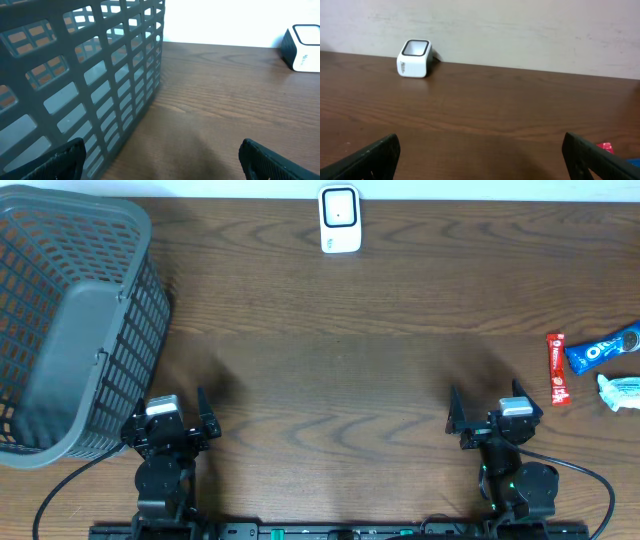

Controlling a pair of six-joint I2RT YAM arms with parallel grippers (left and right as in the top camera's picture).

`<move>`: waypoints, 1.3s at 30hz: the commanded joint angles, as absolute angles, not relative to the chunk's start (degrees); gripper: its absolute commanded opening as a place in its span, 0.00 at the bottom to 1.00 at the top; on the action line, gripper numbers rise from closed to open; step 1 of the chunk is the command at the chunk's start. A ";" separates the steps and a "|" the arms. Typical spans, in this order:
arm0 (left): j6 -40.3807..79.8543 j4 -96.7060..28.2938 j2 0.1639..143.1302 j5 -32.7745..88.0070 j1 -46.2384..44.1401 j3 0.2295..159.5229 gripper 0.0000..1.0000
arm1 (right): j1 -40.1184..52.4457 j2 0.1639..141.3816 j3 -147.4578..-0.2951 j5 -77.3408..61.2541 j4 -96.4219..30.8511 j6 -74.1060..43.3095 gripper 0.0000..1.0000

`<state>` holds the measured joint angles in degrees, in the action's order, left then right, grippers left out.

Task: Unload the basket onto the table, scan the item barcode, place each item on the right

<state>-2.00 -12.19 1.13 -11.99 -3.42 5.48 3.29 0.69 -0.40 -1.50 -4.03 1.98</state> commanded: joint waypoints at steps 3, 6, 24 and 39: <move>-2.94 -12.53 1.04 -12.29 -3.18 3.99 0.98 | 3.73 0.30 -0.32 -0.75 -4.32 2.42 0.99; -2.90 -12.56 0.99 -12.25 -3.18 3.99 0.98 | 3.73 0.30 -0.32 -0.75 -4.32 2.42 0.99; -3.44 -3.84 0.12 -5.28 -3.33 0.23 0.98 | 3.73 0.30 -0.32 -0.75 -4.32 2.42 0.99; -3.38 -3.77 0.23 -5.13 -3.33 0.23 0.98 | 3.73 0.30 -0.32 -0.75 -4.32 2.42 0.99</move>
<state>-2.85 -1.85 0.60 -5.65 -3.42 1.58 3.29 0.69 -0.40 -1.45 -4.05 1.98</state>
